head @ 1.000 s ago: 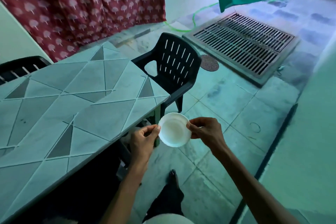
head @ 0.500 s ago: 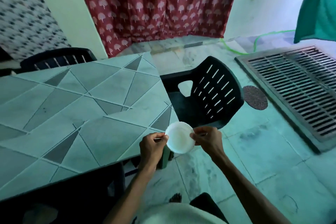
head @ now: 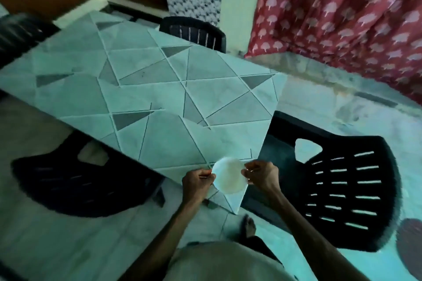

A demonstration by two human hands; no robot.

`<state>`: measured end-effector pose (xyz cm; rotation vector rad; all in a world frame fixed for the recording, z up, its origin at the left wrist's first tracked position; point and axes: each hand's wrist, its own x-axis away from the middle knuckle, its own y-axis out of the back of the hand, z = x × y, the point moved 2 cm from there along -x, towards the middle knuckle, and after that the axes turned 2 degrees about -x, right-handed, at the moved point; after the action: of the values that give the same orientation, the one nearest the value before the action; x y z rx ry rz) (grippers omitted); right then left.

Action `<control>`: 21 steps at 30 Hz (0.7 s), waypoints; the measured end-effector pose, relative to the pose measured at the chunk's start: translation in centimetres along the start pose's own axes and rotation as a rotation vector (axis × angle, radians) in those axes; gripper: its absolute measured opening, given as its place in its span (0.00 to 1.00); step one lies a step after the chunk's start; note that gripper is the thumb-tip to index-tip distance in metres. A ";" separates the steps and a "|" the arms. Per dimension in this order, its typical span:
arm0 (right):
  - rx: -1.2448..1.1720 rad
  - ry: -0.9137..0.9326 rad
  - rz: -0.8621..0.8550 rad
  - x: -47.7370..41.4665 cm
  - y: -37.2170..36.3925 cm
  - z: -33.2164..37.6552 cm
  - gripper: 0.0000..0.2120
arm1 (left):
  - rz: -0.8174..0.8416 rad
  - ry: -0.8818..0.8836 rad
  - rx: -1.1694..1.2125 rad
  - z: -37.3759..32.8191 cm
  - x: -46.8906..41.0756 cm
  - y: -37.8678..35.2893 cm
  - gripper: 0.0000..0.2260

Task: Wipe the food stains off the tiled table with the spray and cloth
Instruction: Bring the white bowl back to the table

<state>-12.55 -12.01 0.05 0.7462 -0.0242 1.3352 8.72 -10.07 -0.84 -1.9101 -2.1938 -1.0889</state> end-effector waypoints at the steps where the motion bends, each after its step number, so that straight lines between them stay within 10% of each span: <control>1: 0.012 0.020 0.040 -0.8 0.3 0.0 0.12 | -0.028 0.024 0.022 0.0 0.5 -0.5 0.12; 21: 0.374 0.323 0.426 -5.9 0.5 1.5 0.06 | -0.435 0.233 0.192 -0.2 5.4 -5.9 0.07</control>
<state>-14.03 -17.81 -1.03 0.8581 0.3501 1.8874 2.11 -5.51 -0.98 -1.1941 -2.5254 -1.0344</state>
